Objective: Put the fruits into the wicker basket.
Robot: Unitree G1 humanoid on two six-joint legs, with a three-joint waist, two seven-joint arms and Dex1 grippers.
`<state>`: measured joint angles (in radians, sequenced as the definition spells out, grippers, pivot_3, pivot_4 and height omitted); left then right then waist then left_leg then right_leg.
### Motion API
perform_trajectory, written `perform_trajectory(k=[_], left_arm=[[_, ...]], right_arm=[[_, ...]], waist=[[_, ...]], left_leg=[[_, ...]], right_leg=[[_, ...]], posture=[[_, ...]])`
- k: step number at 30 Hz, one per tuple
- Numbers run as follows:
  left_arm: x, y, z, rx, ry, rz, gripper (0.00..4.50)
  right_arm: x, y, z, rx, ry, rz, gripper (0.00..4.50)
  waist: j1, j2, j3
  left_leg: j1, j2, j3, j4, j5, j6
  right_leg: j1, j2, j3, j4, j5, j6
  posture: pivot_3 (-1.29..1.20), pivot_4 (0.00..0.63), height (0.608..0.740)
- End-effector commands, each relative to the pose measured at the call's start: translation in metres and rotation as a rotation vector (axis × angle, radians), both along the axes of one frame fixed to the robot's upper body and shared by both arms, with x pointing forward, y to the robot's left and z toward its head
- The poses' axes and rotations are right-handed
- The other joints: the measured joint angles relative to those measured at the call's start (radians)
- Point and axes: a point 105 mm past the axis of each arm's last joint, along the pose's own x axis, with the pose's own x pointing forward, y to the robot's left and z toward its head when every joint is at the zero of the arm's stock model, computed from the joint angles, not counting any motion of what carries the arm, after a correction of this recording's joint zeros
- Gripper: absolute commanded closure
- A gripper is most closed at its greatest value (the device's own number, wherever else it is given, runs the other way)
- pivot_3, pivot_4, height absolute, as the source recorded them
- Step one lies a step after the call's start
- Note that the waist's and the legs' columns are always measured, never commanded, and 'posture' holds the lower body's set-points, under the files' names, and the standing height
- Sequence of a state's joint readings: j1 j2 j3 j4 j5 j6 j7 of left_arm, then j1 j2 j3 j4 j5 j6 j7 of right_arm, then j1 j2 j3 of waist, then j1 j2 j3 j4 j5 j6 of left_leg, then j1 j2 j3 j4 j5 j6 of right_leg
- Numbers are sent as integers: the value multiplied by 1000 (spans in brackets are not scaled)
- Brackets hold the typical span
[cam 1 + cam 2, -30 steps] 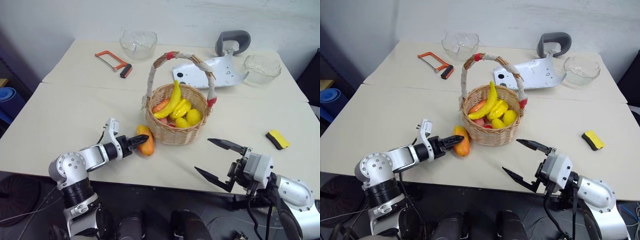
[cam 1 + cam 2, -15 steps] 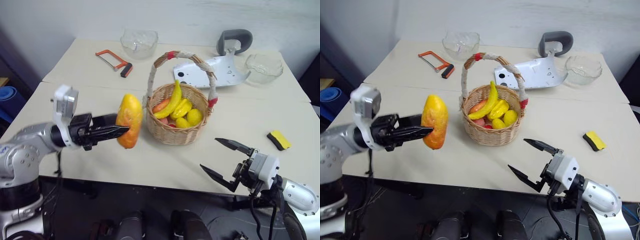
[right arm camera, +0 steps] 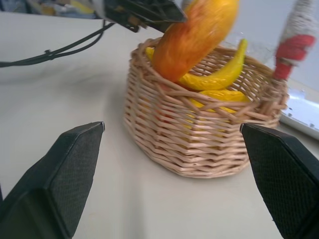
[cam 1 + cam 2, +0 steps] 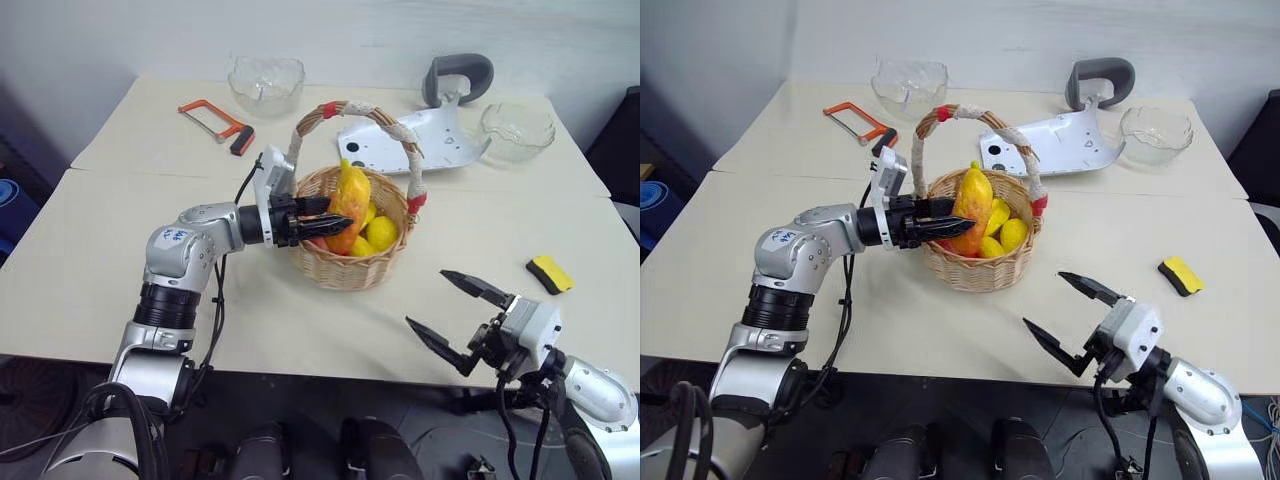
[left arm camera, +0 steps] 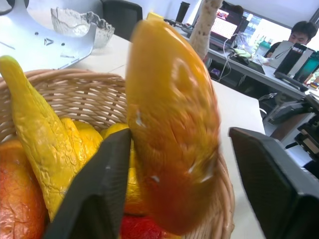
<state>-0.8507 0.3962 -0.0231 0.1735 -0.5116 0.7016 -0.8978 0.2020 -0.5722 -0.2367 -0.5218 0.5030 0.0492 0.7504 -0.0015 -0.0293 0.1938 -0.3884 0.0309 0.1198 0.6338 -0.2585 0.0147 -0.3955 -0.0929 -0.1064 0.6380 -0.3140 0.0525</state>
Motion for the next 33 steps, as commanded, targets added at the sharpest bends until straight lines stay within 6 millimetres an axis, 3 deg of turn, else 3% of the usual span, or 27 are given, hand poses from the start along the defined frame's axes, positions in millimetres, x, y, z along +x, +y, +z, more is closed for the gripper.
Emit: perform_trajectory(k=[1, 4, 7, 10, 13, 17, 22, 27, 30, 33], left_arm=[[2, 16, 20, 0, -147, 42, 16], [-9, 44, 26, 12, -235, 15, 16], [-33, 69, 31, 29, -292, -76, 16], [-49, 100, 28, 87, -253, -75, 16], [-58, 127, 16, 170, -184, -7, 16], [-78, 136, 8, 178, -137, 5, 16], [-88, 130, 9, 131, -141, 11, 0], [-88, 120, 5, 106, -138, 1, 0], [-85, 115, 5, 82, -133, -9, 0], [-82, 111, 1, 74, -127, -18, 0]], right_arm=[[17, -19, 27, 103, -14, -51, 0], [45, -18, 39, 133, 55, -5, 0], [76, -18, 48, 83, 70, 23, 0], [105, -11, 66, 108, 60, 72, 0], [125, 3, 68, 76, 104, 152, 0], [131, 24, 66, 61, 165, 326, 0], [121, 39, 66, 25, 216, 486, 1630], [114, 39, 62, -4, 206, 500, 3256], [99, 36, 67, 23, 192, 514, 4173], [81, 32, 65, 23, 153, 477, 4302]], waist=[[-2, 0, 0], [-8, 0, 0], [-14, 1, 0], [-23, 1, 2], [-27, 3, 3], [-25, 3, 3], [-17, 3, 4], [-24, 3, 4], [-24, 3, 4], [-23, 3, 4]], left_leg=[[1, 0, 0, 0, -1, 2], [2, 1, 0, -1, -1, 4], [1, 2, 0, -3, 0, 3], [-1, 2, 0, -4, 3, -2], [-4, 1, 1, -3, 3, -2], [-4, 0, 1, -2, 3, 0], [-17, -1, -1, 3, 3, 2], [-16, -1, -1, 4, 3, 2], [-16, 0, -1, 4, 3, 1], [-16, 0, -1, 4, 3, 1]], right_leg=[[0, 0, 0, 0, 1, 0], [0, 0, 0, 0, 3, -2], [-2, 0, -1, 0, 2, -4], [-5, 0, -2, 0, 1, -5], [-7, 0, -2, 2, 1, -5], [-7, -1, -1, 2, 0, -5], [-16, -3, -2, 5, 2, -2], [-16, -3, -2, 6, 2, -2], [-17, -3, -2, 7, 2, -2], [-17, -3, -2, 7, 2, -2]], posture=[[0, 150, 740], [0, 150, 740], [0, 150, 740], [0, 150, 740], [0, 150, 740], [0, 150, 740], [0, 150, 740], [0, 150, 740], [0, 150, 740], [0, 150, 740]])
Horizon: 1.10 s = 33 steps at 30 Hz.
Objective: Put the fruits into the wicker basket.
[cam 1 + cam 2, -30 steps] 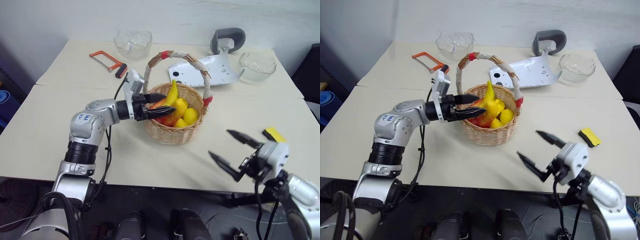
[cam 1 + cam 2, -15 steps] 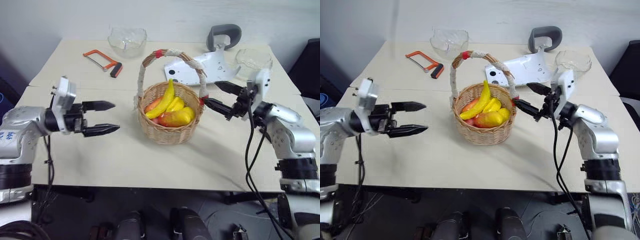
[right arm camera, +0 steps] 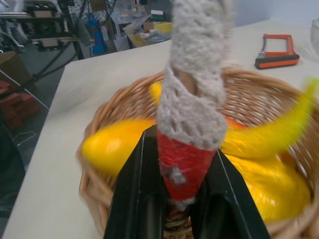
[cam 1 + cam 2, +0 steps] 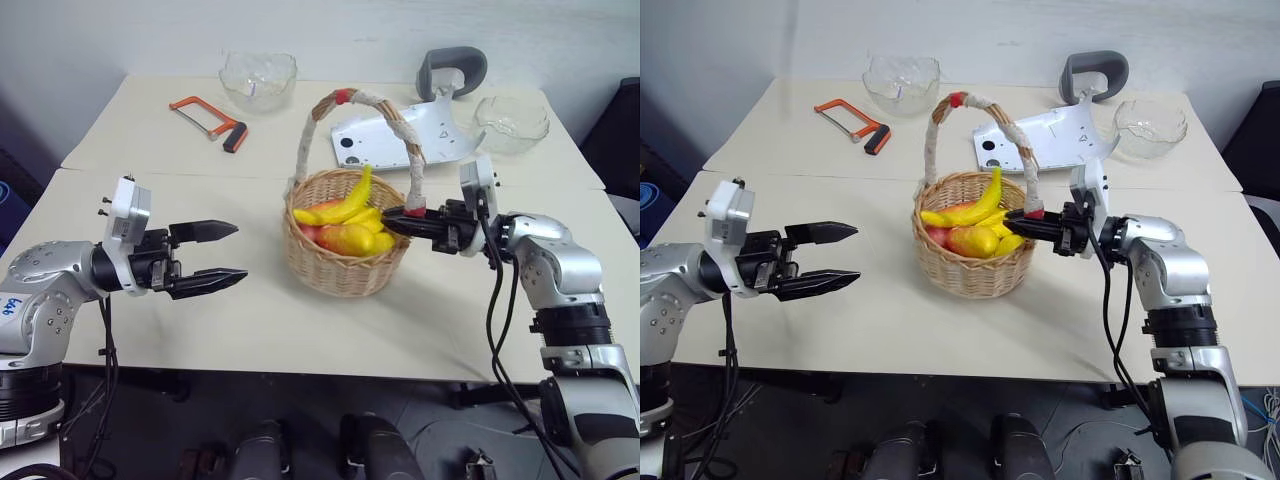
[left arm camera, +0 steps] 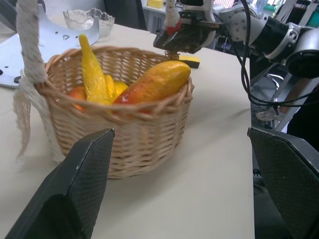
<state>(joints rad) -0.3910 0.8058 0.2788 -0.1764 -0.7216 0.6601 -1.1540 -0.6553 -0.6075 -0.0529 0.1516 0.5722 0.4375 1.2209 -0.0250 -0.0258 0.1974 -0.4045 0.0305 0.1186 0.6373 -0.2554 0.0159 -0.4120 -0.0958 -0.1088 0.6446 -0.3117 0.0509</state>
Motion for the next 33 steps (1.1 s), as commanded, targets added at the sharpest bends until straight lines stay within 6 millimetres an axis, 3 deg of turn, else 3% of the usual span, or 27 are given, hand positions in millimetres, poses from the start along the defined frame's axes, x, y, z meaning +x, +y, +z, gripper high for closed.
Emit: perform_trajectory(k=[1, 6, 10, 14, 17, 23, 26, 33], left_arm=[[1, -6, 3, -16, -21, -31, 0], [6, -11, 0, -25, -11, -59, 0], [13, -12, -1, -18, -9, -74, 0], [23, -18, 3, -21, -26, -102, 0], [27, -24, 3, -15, -35, -131, 0], [31, -29, 4, -6, -57, -150, 0], [30, -26, 3, 2, -62, -143, 0], [26, -13, -8, 60, -124, -82, 0]], right_arm=[[-26, -7, 17, 32, -117, -45, 4302], [-43, -32, 39, 184, -263, -333, 4302], [-51, -57, 41, 199, -311, -523, 4302], [-42, -96, 38, 190, -317, -751, 4302], [-28, -116, 22, 110, -290, -872, 4302], [-6, -153, 4, 60, -256, -1078, 4302], [-4, -160, 7, 172, -217, -1092, 4302], [-19, -154, 22, 151, -249, -955, 2054]], waist=[[1, 0, 0], [4, 0, 0], [1, 0, 0], [2, 0, 0], [0, 0, 0], [-5, 0, 0], [-2, 0, 0], [-1, 0, 0]], left_leg=[[0, 0, 0, 0, 0, 0], [0, 0, 0, 0, 0, 0], [1, 0, 0, 0, 1, -1], [1, 0, 1, 0, 1, -1], [1, -1, 2, 0, 1, -1], [1, 0, 3, 0, 1, -1], [2, 0, 3, 0, 2, -1], [2, 0, 3, 0, 2, -1]], right_leg=[[0, 0, 0, 0, 0, 0], [0, 0, 0, -1, 0, 0], [0, 0, 1, 0, 0, 0], [0, 1, 1, 0, 0, 0], [0, 1, 1, 0, 0, 0], [-1, 2, 2, 1, 0, 0], [0, 1, 2, 2, 0, 0], [0, 1, 2, 1, 0, 0]], posture=[[0, 150, 740], [0, 150, 740], [0, 150, 740], [0, 150, 740], [0, 150, 740], [0, 150, 740], [0, 150, 740], [0, 150, 740]])
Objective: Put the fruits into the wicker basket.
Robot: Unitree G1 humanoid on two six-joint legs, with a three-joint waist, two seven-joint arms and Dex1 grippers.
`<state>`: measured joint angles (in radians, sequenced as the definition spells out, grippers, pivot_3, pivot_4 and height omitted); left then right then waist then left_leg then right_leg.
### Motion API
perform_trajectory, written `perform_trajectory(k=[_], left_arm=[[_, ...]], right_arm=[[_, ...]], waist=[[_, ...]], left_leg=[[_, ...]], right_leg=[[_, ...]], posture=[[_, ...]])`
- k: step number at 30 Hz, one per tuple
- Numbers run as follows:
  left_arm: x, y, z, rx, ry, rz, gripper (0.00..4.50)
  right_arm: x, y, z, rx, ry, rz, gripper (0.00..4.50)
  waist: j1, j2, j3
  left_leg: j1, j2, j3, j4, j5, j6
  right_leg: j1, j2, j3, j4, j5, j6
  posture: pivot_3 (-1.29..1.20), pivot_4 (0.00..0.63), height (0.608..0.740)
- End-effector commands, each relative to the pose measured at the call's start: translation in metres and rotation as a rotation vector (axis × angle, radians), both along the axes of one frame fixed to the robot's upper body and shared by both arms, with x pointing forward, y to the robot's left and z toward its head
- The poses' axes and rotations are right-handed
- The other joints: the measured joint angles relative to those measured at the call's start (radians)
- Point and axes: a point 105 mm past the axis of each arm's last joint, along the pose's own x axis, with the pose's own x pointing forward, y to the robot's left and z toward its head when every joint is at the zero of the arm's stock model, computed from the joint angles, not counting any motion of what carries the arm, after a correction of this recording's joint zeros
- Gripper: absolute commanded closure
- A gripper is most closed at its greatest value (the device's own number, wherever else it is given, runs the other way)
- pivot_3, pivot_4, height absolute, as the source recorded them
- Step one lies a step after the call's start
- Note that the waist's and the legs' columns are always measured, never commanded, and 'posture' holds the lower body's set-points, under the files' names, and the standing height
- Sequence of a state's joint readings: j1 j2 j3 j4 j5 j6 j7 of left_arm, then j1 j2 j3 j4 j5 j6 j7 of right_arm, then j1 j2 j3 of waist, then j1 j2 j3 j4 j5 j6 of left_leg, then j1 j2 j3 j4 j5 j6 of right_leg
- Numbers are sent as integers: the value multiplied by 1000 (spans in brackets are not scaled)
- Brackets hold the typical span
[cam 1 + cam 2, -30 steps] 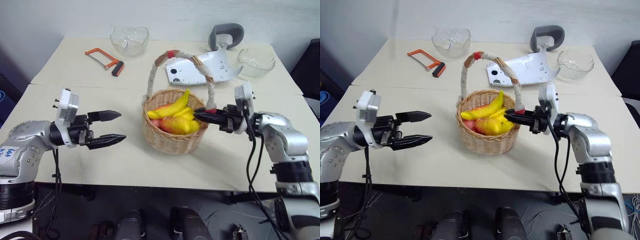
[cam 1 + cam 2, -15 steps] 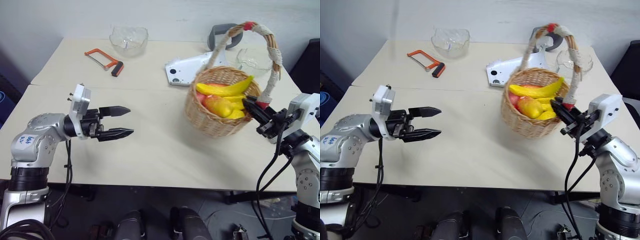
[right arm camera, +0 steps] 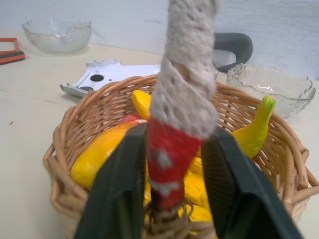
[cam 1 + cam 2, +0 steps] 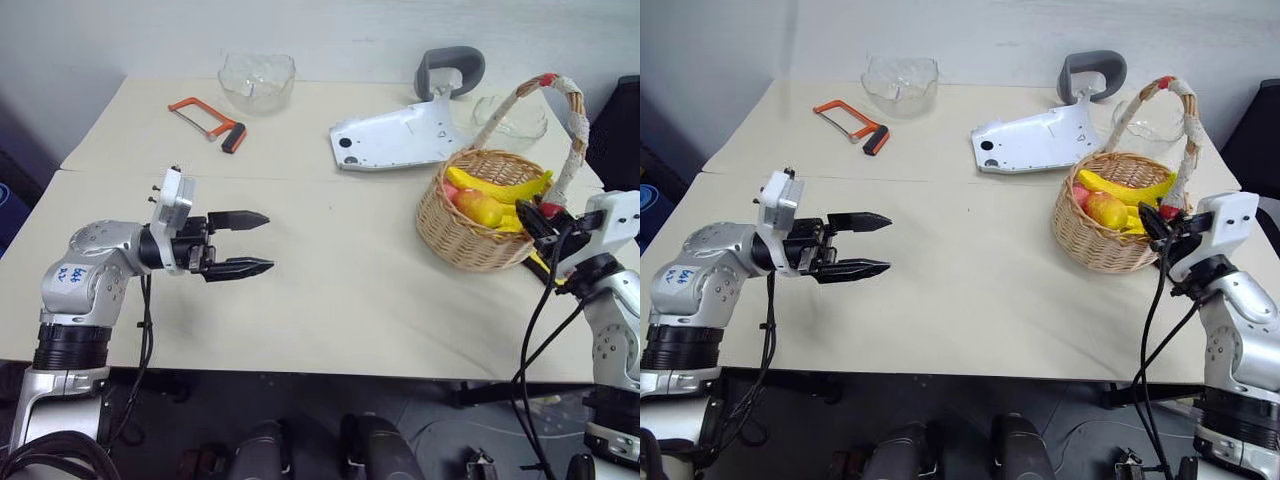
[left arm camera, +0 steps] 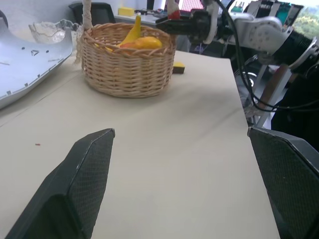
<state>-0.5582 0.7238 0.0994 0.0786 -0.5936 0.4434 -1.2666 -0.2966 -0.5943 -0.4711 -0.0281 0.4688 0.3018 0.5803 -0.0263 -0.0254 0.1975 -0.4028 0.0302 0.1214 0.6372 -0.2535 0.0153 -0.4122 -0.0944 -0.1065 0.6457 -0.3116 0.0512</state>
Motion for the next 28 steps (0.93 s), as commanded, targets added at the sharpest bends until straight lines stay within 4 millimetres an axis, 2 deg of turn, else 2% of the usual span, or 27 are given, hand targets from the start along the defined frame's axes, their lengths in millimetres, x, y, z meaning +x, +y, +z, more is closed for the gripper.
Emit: perform_trajectory(k=[1, 4, 6, 9, 10, 12, 15, 19, 23, 28], left_arm=[[-5, 8, 2, 43, -78, 34, 0], [-9, 17, -8, 67, -65, 74, 0], [-11, 28, -20, 113, -63, 124, 0], [-8, 51, -38, 222, -118, 226, 0], [-6, 62, -43, 238, -125, 275, 0], [-4, 83, -52, 279, -120, 367, 0], [-16, 99, -62, 322, -100, 391, 0], [-24, 106, -73, 337, -103, 432, 0], [-27, 98, -70, 287, -186, 461, 0], [-37, 98, -78, 290, -167, 467, 0]], right_arm=[[-19, -3, 28, -40, -86, 70, 1691], [-35, -5, 26, -95, -53, 156, 615], [-57, -2, 29, -135, -60, 275, 14], [-73, -9, 23, -189, 3, 313, 14], [-77, -9, 14, -280, 44, 329, 14], [-89, 1, -5, -462, 107, 432, 14], [-101, 16, -27, -538, 165, 588, 14], [-97, 44, -54, -521, 162, 713, 14], [-88, 70, -73, -498, 112, 755, 14], [-81, 86, -79, -506, 55, 785, 14]], waist=[[1, 0, 0], [2, 0, 0], [3, 0, 0], [4, 0, 0], [5, 0, 0], [3, 0, 0], [-2, 0, 0], [0, 0, 0], [4, 0, 0], [6, 0, 0]], left_leg=[[0, 0, 0, 0, 0, 0], [0, 0, -1, 0, 0, 1], [0, 0, -1, 0, -1, 1], [0, 0, -1, -1, -4, 7], [1, 0, -1, -1, -4, 7], [2, 0, -1, 0, -5, 7], [3, 1, 0, -2, -5, 7], [4, 1, 0, -3, -5, 7], [4, 1, -1, -3, -5, 6], [4, 0, -1, -3, -5, 6]], right_leg=[[0, 0, 0, 0, 0, 0], [0, 0, 0, 0, 0, 0], [1, 0, 0, -1, 0, 0], [1, 0, -1, -2, 0, 0], [1, 0, -1, -1, 0, 0], [2, 0, -1, -2, 0, 0], [3, 0, -1, -2, 0, 0], [3, -1, 0, -2, 0, 0], [3, -2, 0, -2, 0, 0], [3, -3, 0, -2, 0, 0]], posture=[[0, 150, 740], [0, 150, 740], [0, 150, 740], [0, 150, 740], [0, 150, 740], [0, 150, 740], [0, 150, 740], [0, 150, 740], [0, 150, 740], [0, 150, 740]])
